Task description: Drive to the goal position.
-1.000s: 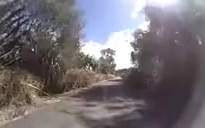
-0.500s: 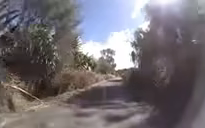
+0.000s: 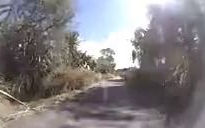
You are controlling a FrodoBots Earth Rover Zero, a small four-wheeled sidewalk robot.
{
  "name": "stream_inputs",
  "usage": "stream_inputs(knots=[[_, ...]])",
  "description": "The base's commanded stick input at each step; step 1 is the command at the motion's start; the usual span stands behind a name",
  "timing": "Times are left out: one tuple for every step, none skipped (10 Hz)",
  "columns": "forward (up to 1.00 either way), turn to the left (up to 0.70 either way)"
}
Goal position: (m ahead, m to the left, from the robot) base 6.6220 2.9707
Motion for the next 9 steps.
stream_inputs(knots=[[0.85,0.00],[0.85,0.00],[0.85,0.00],[0.85,0.00],[0.85,0.00],[0.85,0.00],[0.85,0.00],[0.85,0.00],[0.85,0.00]])
